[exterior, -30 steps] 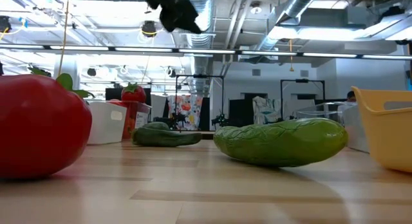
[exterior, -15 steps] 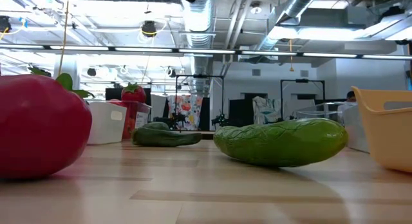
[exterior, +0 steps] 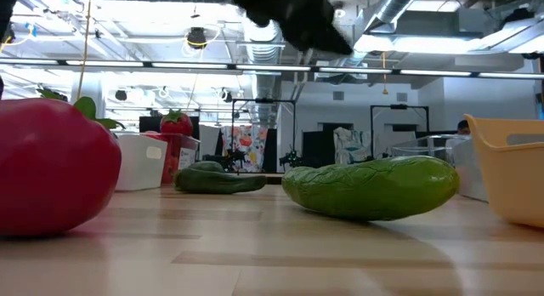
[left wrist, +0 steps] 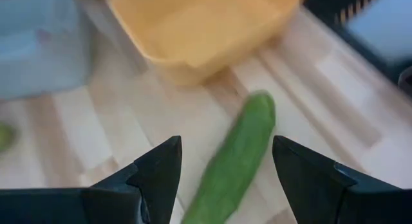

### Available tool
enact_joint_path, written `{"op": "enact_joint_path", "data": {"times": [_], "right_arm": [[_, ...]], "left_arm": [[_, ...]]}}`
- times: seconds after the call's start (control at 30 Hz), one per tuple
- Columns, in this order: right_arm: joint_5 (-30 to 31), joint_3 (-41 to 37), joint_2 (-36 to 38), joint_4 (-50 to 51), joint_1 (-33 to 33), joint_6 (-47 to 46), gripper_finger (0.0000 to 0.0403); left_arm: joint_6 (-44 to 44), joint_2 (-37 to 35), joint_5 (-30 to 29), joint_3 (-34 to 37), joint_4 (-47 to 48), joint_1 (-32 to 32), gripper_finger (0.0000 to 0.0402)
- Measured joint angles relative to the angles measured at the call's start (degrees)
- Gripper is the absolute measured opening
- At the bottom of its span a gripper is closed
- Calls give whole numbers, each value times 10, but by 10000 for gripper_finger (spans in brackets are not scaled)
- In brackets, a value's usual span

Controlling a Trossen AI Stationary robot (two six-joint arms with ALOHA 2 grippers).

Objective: Sort produce into baskets
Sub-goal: Put the bottom green cucumber into the yellow bin

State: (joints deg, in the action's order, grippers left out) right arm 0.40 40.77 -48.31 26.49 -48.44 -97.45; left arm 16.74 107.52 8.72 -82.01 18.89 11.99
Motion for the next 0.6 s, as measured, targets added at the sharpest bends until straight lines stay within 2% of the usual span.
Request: {"op": "enact_joint_path", "data": {"times": [0.1,0.2,0.4,0.6], "right_arm": [[52,2,0,-1,21,65,244],[78,2,0,-1,43,109,244],[86,2,-1,-1,83,181,244],[87,2,-1,-1,129,237,244]], "left_arm": [[30,35,0,-20,23,5,231],[37,59,-15,-29,26,9,231],[7,70,-90,-31,31,11,231],[-8,70,-105,-31,34,9,231]]}}
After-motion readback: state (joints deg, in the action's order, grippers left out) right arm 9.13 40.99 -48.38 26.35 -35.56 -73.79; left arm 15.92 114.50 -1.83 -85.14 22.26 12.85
